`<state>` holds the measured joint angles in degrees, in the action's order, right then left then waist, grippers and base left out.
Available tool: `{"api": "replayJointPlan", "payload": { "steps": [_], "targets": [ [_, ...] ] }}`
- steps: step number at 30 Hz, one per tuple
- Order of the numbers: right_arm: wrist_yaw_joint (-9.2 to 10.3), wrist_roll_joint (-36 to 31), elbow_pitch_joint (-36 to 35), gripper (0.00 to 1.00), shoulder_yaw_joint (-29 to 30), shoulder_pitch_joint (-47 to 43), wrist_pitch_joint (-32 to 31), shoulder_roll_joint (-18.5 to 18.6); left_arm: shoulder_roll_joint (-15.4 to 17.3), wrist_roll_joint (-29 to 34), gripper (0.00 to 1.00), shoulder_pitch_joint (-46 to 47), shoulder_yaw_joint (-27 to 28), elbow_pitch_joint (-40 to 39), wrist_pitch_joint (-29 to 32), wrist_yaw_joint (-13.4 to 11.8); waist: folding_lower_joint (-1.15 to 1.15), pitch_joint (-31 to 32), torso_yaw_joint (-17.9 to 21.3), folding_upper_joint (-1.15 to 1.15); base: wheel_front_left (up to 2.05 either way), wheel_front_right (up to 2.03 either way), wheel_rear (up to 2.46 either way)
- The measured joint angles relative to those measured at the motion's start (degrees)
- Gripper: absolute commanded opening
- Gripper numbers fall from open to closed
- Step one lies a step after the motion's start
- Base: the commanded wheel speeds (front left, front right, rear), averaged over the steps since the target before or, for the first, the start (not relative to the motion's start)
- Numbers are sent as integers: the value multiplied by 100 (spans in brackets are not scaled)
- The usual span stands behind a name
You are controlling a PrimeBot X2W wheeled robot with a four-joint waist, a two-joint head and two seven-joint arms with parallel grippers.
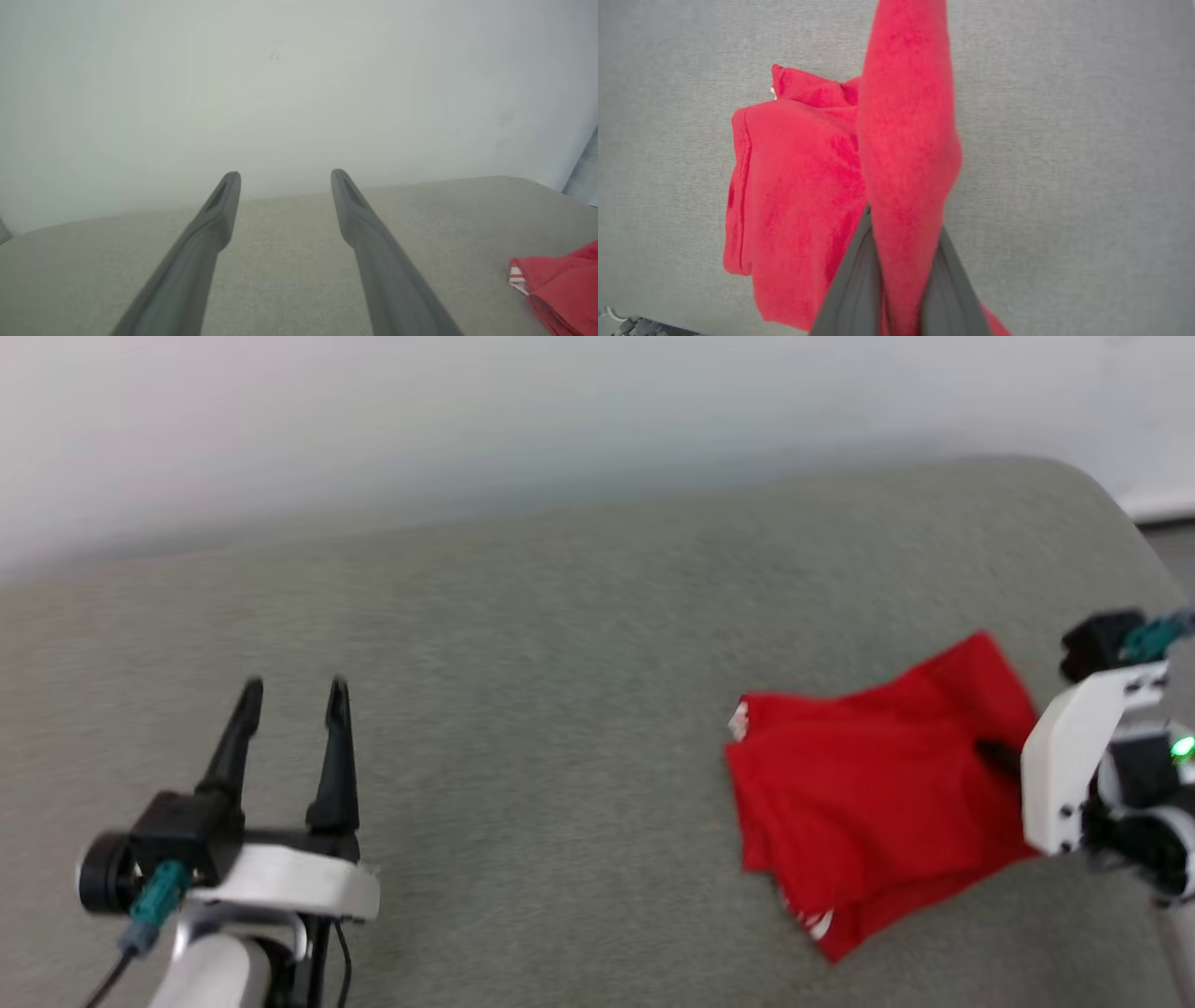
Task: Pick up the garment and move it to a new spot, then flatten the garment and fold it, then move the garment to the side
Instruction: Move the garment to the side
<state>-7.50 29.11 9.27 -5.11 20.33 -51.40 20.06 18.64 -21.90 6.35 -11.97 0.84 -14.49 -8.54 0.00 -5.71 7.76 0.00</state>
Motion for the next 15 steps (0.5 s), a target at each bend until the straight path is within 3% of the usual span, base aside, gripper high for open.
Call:
{"api": "replayJointPlan", "payload": {
  "steps": [8,15],
  "targets": [
    [0,-532,668,0,360,1139,654,565,388,477,100,1133,-179,-900,578,86,1,-1199,779,0,0,0,0],
    [0,-1085,1596,0,1238,2034,1691,761,553,788,100,2073,-435,-1514,1139,246,1,-2425,1192,0,0,0,0]
  ]
}}
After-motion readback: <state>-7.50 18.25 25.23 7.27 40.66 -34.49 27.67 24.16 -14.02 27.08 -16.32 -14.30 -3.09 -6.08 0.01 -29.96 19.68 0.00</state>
